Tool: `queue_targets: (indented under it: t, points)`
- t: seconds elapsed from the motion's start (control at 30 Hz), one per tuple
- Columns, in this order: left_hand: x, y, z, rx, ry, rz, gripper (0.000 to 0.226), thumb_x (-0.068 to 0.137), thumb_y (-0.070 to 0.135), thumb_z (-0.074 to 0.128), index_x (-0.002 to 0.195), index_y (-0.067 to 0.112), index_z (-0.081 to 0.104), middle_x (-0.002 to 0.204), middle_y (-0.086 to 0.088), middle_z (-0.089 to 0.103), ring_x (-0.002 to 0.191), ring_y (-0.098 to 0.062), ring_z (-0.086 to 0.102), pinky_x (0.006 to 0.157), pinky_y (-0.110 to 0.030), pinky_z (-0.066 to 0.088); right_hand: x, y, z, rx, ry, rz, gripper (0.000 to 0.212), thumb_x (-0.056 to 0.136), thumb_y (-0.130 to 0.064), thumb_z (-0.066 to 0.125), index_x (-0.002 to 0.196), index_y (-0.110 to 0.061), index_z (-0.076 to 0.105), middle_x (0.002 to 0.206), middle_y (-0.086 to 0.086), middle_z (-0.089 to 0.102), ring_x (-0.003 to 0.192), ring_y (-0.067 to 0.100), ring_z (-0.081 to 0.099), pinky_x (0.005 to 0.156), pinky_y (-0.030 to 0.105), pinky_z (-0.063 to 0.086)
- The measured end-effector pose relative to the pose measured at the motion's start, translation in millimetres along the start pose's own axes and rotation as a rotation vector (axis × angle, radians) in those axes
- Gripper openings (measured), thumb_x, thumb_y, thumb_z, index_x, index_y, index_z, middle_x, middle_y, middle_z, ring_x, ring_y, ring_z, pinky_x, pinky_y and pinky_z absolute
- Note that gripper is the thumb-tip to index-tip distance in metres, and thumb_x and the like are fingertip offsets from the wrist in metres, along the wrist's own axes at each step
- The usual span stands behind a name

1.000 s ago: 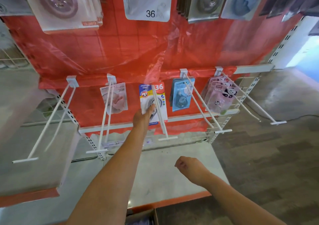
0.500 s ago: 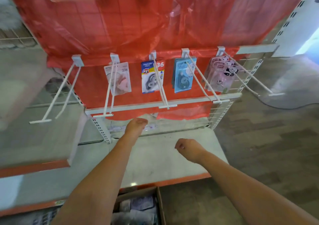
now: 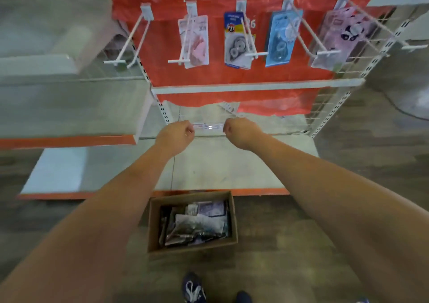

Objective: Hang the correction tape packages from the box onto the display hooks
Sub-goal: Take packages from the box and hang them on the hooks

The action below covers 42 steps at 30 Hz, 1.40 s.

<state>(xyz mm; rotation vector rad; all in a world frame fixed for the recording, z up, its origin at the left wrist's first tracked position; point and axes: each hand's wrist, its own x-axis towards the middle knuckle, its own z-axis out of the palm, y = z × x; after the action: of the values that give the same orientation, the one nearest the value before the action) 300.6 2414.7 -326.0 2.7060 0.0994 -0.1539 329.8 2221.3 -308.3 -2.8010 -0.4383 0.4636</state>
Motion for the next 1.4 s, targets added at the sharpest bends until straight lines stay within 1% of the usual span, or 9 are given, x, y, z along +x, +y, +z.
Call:
queue_targets:
  t: [0.13, 0.3, 0.47, 0.6, 0.7, 0.87, 1.03, 1.2, 1.4]
  points:
    - [-17.9, -33.8, 20.9, 0.048, -0.031, 0.004, 0.023, 0.095, 0.027, 0.052, 0.111, 0.015, 0.063, 0.115, -0.004, 0.065, 0.106, -0.024, 0.058, 0.089, -0.036, 0.046, -2.5, -9.2, 50.2, 0.039, -0.093, 0.006, 0.034, 0.098, -0.013, 0.036, 0.128, -0.011, 0.053, 0.132, 0.012, 0.054, 0.119, 0.031, 0.05, 0.097, 0.036, 0.042]
    - [-32.7, -95.7, 86.6, 0.1, -0.147, -0.051, 0.024, 0.095, 0.029, 0.049, 0.114, 0.018, 0.061, 0.116, -0.003, 0.063, 0.105, -0.022, 0.057, 0.091, -0.036, 0.047, 6.0, -2.1, 139.4, 0.052, -0.217, 0.01, 0.032, 0.098, -0.017, 0.037, 0.127, -0.012, 0.05, 0.133, 0.011, 0.051, 0.121, 0.029, 0.047, 0.097, 0.036, 0.04]
    - [-48.3, -173.2, 179.3, 0.078, -0.215, -0.092, 0.02, 0.096, 0.026, 0.05, 0.111, 0.018, 0.062, 0.111, 0.002, 0.064, 0.103, -0.018, 0.059, 0.09, -0.035, 0.05, 16.2, 13.3, 246.8, 0.003, -0.32, 0.029, 0.031, 0.099, -0.014, 0.039, 0.128, -0.009, 0.049, 0.132, 0.011, 0.052, 0.12, 0.028, 0.049, 0.096, 0.033, 0.04]
    - [-58.6, -239.7, 266.3, 0.036, -0.312, -0.091, 0.014, 0.096, 0.024, 0.051, 0.105, 0.02, 0.061, 0.107, 0.002, 0.065, 0.101, -0.015, 0.061, 0.088, -0.034, 0.051, 29.9, 35.6, 354.2, -0.006, -0.401, 0.064, 0.028, 0.098, -0.016, 0.04, 0.12, -0.008, 0.054, 0.122, 0.013, 0.058, 0.11, 0.029, 0.056, 0.09, 0.034, 0.045]
    - [-53.8, -279.5, 332.7, 0.055, -0.407, -0.083, 0.016, 0.097, 0.025, 0.05, 0.109, 0.021, 0.06, 0.113, 0.005, 0.063, 0.104, -0.012, 0.059, 0.087, -0.023, 0.046, 46.8, 55.0, 432.5, -0.014, -0.469, 0.08, 0.029, 0.099, -0.015, 0.04, 0.124, -0.01, 0.052, 0.123, 0.012, 0.058, 0.111, 0.029, 0.056, 0.092, 0.036, 0.047]
    - [-23.4, -327.1, 433.5, 0.141, -0.546, -0.094, 0.028, 0.1, 0.022, 0.043, 0.122, 0.017, 0.059, 0.127, -0.002, 0.059, 0.115, -0.019, 0.054, 0.091, -0.027, 0.041, 83.2, 82.8, 537.0, -0.035, -0.564, 0.047, 0.037, 0.1, -0.018, 0.04, 0.135, -0.014, 0.047, 0.134, 0.01, 0.052, 0.119, 0.027, 0.052, 0.097, 0.034, 0.043]
    - [5.5, -348.0, 486.0, 0.258, -0.592, -0.103, 0.031, 0.101, 0.017, 0.036, 0.119, 0.013, 0.06, 0.124, -0.008, 0.06, 0.11, -0.022, 0.056, 0.089, -0.03, 0.043, 111.8, 97.1, 598.8, 0.004, -0.495, -0.01, 0.034, 0.099, -0.02, 0.044, 0.131, -0.013, 0.051, 0.134, 0.009, 0.053, 0.118, 0.027, 0.052, 0.094, 0.033, 0.044]
    - [17.4, -362.9, 520.6, 0.423, -0.76, -0.117, 0.042, 0.094, 0.006, 0.048, 0.134, 0.019, 0.051, 0.134, -0.005, 0.054, 0.117, -0.022, 0.054, 0.096, -0.035, 0.047, 120.8, 103.0, 643.3, 0.019, -0.42, -0.059, 0.037, 0.094, -0.025, 0.054, 0.129, -0.014, 0.05, 0.132, 0.009, 0.053, 0.118, 0.026, 0.051, 0.094, 0.032, 0.042]
    - [12.0, -360.9, 533.7, 0.654, -0.777, -0.074, 0.045, 0.093, 0.018, 0.051, 0.137, 0.017, 0.044, 0.136, -0.006, 0.05, 0.118, -0.025, 0.051, 0.096, -0.035, 0.044, 116.7, 109.6, 648.6, 0.112, -0.372, -0.039, 0.033, 0.09, -0.016, 0.057, 0.123, -0.017, 0.053, 0.126, 0.008, 0.056, 0.111, 0.025, 0.054, 0.087, 0.03, 0.044]
